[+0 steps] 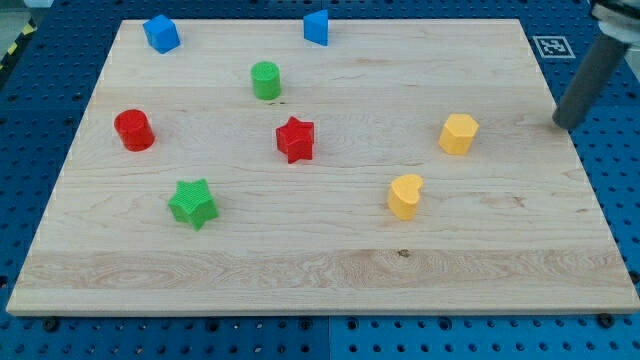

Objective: Place yellow heart right diagonally towards red star

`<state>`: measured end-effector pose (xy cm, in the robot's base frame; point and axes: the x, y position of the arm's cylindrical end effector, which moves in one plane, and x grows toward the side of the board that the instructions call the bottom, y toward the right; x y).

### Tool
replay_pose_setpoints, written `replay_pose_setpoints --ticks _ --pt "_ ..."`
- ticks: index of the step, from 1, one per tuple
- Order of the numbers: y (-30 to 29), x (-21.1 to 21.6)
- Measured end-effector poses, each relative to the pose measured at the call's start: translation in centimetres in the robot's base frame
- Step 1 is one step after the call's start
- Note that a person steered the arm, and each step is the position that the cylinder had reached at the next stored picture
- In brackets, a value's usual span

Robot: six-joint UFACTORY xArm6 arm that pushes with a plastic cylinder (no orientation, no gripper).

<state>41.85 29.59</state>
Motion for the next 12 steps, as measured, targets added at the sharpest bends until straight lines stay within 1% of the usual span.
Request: replay_pose_setpoints --ticks 1,2,4,5,6,8,10,12 --pt "-0.6 2.4" --pt "-4.0 3.2" --pt "-12.6 5.2" --pt "-12.9 5.8" --pt "-14.8 7.2" --pt "-18.5 7.7" --pt "-21.3 10.1" --pt "-22.9 10.1"
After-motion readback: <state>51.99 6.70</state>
